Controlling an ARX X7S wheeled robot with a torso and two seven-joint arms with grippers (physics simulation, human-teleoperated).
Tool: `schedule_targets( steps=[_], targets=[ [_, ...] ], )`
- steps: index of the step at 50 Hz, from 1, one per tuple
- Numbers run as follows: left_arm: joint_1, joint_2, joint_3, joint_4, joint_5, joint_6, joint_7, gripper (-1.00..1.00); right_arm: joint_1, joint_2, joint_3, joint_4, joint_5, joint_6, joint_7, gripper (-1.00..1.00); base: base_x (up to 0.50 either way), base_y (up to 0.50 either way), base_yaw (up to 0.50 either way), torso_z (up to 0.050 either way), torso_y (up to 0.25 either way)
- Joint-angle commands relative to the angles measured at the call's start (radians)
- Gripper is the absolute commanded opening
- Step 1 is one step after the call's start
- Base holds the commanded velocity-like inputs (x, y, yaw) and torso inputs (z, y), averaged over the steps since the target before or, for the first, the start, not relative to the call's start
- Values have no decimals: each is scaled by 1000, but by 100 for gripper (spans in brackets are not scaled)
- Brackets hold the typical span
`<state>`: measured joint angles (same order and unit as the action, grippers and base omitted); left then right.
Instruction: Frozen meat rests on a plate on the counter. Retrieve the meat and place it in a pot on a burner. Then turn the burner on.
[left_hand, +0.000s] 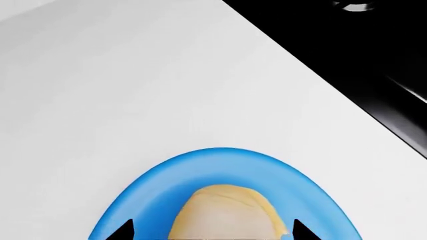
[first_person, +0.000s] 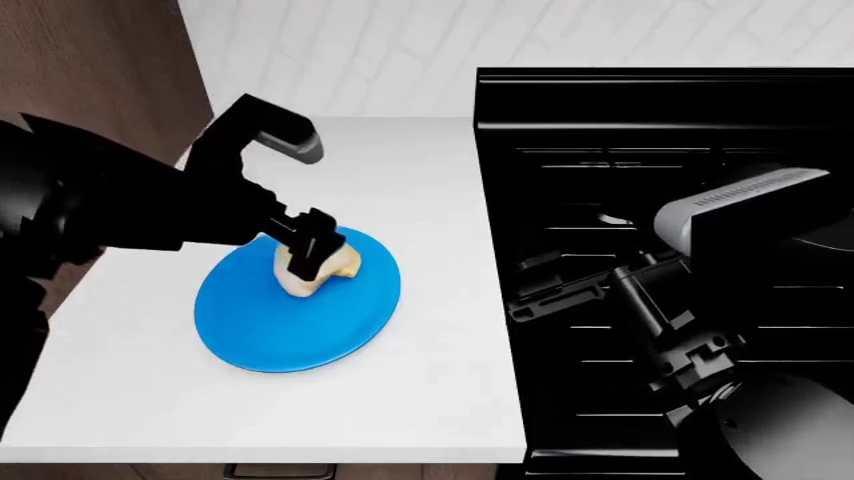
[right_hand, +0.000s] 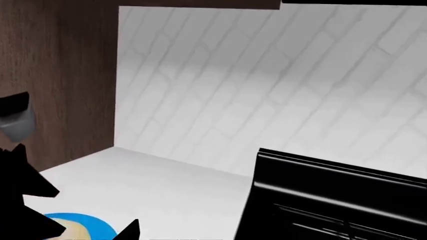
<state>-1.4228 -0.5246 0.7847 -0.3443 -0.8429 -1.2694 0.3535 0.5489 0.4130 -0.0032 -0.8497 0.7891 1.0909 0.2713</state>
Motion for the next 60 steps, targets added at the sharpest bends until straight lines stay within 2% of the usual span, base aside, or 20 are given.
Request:
schedule_targets(
  steps=[1, 60],
  targets=[
    [16, -1, 7, 35, -13, -8, -6, 100, -12, 7, -8, 9, -8, -22, -3, 100, 0, 0, 0, 0, 0],
    [35, 1, 68, 1, 8, 36, 23, 100, -3, 29, -16, 12, 30, -29, 34, 100, 0, 0, 0, 0, 0]
  ],
)
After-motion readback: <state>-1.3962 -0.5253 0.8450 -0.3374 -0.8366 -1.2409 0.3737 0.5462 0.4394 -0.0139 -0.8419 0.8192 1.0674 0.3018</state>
